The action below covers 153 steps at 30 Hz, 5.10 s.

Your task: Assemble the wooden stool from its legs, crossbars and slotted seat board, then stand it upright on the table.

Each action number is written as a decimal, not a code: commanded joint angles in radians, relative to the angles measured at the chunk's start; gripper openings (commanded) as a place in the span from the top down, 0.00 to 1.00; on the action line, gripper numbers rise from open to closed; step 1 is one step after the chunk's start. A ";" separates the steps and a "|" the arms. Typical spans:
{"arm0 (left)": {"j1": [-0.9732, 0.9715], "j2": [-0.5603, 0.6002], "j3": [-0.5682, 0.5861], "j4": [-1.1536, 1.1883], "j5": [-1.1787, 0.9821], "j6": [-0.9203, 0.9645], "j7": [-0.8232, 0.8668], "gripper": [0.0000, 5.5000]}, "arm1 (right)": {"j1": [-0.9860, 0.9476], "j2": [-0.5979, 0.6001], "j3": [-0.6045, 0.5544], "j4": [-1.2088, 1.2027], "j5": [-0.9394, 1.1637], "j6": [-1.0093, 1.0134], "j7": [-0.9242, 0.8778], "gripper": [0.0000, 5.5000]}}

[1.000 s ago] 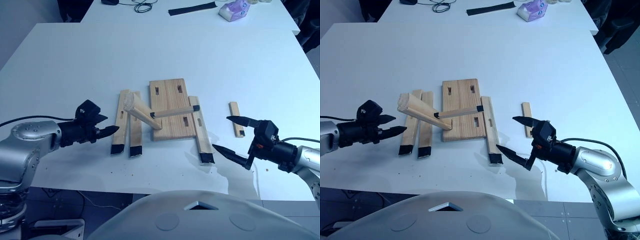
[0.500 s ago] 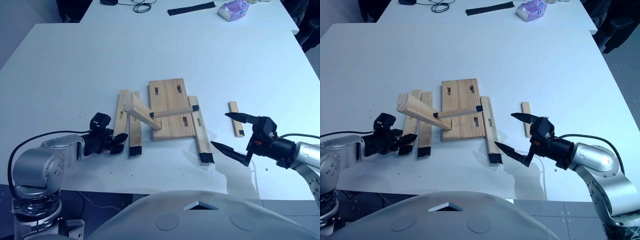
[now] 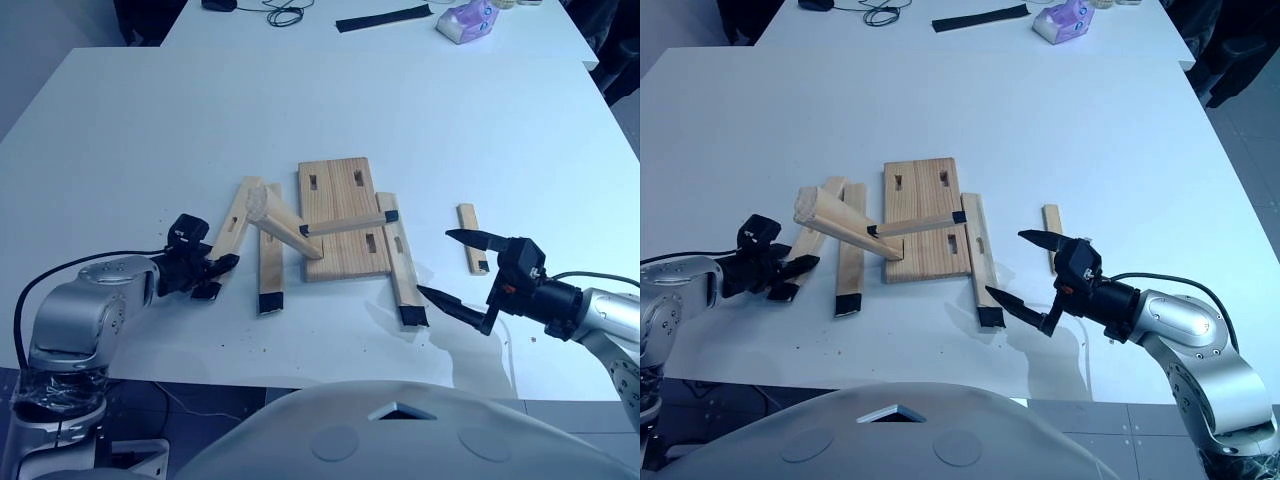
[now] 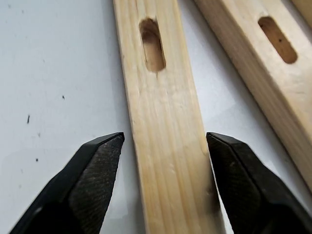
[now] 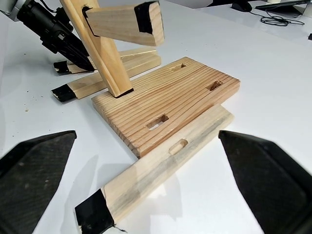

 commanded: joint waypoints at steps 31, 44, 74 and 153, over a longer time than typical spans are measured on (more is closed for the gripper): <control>-0.476 -0.059 0.037 0.389 0.146 -0.465 0.037 0.63 | -0.172 -0.053 -0.116 0.224 0.079 0.029 0.086 0.02; -0.766 -0.094 0.182 0.138 -0.502 -0.368 -0.326 0.63 | -0.452 -0.143 -0.275 0.412 0.424 0.253 0.237 0.02; -0.514 0.006 0.017 -0.188 -0.802 -0.294 -0.431 0.63 | -0.862 -0.140 -0.127 0.156 1.045 0.480 -0.018 0.24; -0.806 0.041 0.021 0.311 -0.568 -0.432 -0.348 0.39 | -0.536 -0.184 -0.020 0.216 0.224 0.075 0.265 0.63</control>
